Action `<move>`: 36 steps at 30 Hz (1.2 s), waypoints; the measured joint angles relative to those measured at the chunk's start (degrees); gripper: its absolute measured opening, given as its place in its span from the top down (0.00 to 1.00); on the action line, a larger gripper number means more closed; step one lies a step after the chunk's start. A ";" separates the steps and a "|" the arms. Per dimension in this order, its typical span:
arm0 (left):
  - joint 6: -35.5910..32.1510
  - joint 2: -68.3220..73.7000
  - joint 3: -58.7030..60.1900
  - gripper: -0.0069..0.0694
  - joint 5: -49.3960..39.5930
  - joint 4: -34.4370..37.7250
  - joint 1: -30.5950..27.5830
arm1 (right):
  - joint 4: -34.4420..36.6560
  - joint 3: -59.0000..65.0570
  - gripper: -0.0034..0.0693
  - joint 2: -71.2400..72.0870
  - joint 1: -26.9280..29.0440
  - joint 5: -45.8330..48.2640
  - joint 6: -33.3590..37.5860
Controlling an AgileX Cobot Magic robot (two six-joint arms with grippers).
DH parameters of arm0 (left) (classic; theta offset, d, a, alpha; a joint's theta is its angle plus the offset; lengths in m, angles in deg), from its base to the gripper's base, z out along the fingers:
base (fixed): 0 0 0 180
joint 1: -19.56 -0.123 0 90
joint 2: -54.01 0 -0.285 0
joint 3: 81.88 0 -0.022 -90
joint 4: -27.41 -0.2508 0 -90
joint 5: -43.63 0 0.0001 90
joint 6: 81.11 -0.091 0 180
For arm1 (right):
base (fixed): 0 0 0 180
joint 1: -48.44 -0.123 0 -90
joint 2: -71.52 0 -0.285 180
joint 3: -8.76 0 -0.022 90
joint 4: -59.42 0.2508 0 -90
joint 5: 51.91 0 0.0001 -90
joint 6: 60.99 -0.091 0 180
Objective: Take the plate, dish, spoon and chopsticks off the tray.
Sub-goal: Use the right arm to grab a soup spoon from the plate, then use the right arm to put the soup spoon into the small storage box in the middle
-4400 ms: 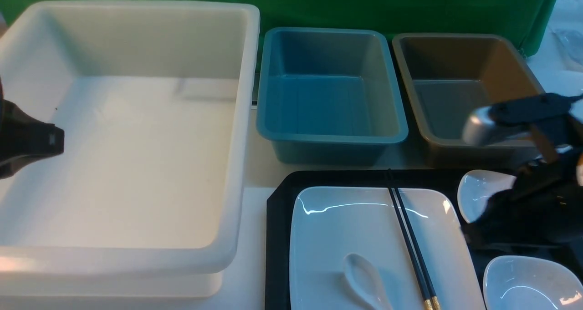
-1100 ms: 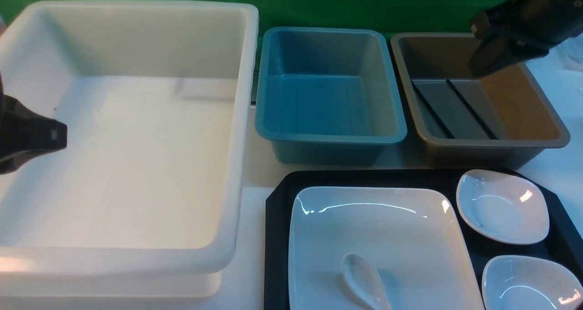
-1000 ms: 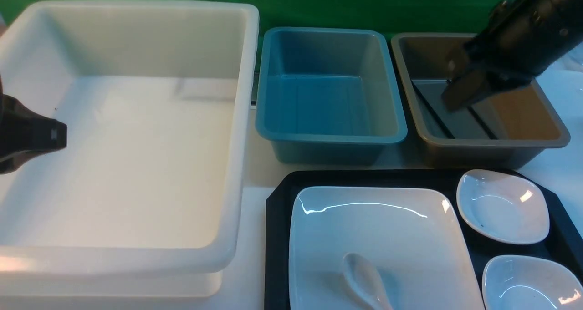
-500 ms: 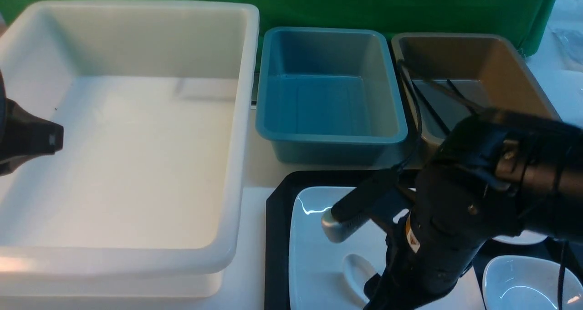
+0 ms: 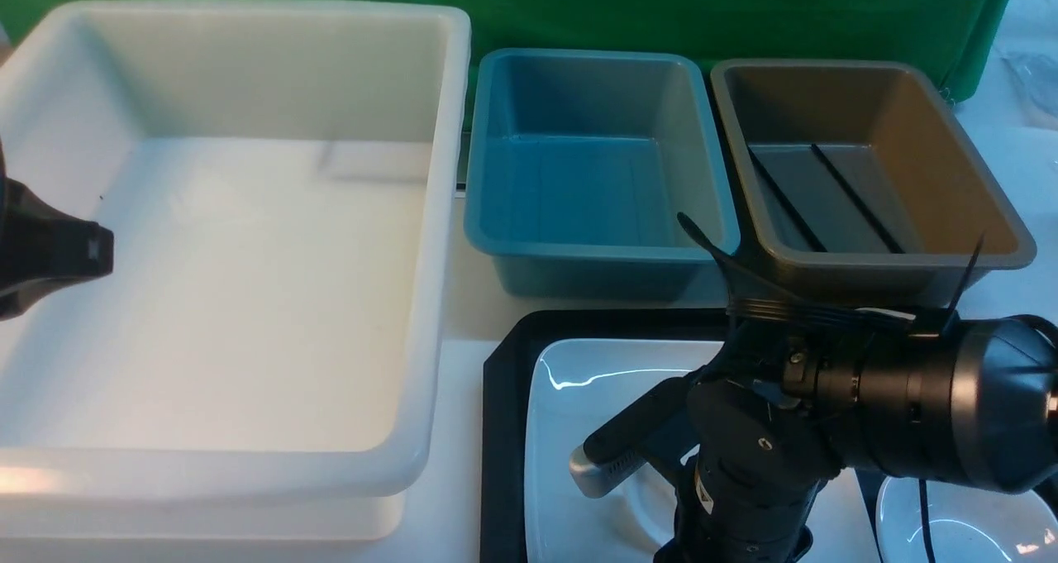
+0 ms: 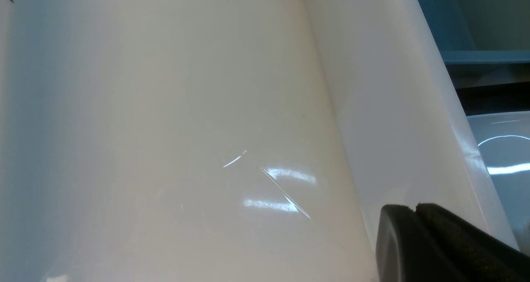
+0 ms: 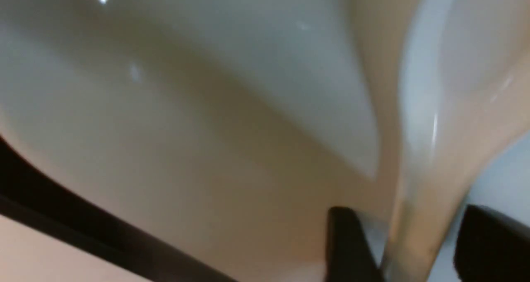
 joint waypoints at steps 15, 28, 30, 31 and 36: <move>0.07 0.00 0.00 0.89 -0.12 0.00 0.00 | -0.23 -2.00 0.73 7.06 1.10 0.13 2.18; -0.83 0.00 0.00 0.89 -0.12 0.38 0.00 | 6.85 -37.45 0.73 0.48 24.13 -11.10 10.77; -0.83 0.00 0.00 0.89 -0.12 0.40 0.00 | 7.83 -40.96 0.73 -2.70 24.83 -12.46 10.84; -0.94 0.00 0.00 0.89 -0.12 0.30 0.00 | 8.37 -45.89 0.73 -6.57 25.46 -14.21 10.26; -1.01 0.00 0.00 0.89 -0.12 -0.48 0.00 | 8.95 -55.74 0.69 -17.71 25.70 -15.41 8.95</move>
